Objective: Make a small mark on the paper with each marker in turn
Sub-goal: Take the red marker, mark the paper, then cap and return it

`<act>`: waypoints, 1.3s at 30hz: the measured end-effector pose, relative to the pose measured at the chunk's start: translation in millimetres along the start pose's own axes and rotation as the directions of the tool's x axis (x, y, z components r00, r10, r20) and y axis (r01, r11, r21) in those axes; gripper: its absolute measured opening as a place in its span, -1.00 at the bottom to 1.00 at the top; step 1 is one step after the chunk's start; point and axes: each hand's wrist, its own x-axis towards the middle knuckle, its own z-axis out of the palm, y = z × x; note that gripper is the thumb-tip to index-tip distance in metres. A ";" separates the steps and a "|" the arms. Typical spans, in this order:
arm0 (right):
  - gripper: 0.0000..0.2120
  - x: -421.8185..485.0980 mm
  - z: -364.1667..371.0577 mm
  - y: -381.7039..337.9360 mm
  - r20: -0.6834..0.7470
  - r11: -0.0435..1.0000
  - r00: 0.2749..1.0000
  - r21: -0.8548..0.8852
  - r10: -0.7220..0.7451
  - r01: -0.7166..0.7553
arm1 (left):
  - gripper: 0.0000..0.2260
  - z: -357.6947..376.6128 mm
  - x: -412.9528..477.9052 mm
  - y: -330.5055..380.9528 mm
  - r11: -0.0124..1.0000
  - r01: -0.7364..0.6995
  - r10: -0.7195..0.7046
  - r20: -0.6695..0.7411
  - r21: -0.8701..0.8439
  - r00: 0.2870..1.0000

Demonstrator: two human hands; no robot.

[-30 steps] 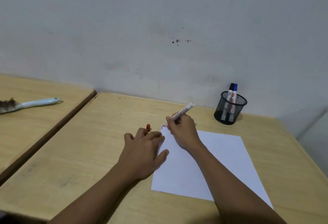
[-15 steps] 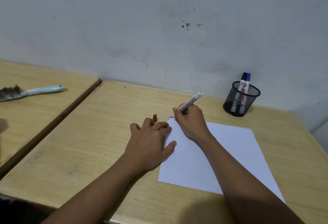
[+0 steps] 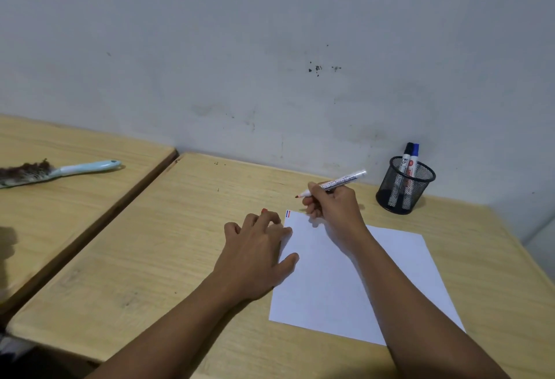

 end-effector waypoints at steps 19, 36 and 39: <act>-0.75 -91.9 -66.0 -88.7 -0.125 0.985 0.978 0.034 -0.165 0.170 | -0.93 -84.6 41.0 64.1 0.633 0.038 -0.180 -0.099 -0.773 0.979; -0.75 -152.9 -125.8 -170.6 -0.075 0.951 0.948 -0.017 -0.310 0.310 | -0.86 -151.5 30.1 165.2 0.548 -0.259 0.135 -0.222 -0.795 0.966; -0.77 -155.9 -129.7 -175.4 -0.010 0.948 0.948 -0.013 -0.318 0.318 | -0.88 -156.1 31.5 169.4 0.573 -0.294 0.164 -0.244 -0.765 0.956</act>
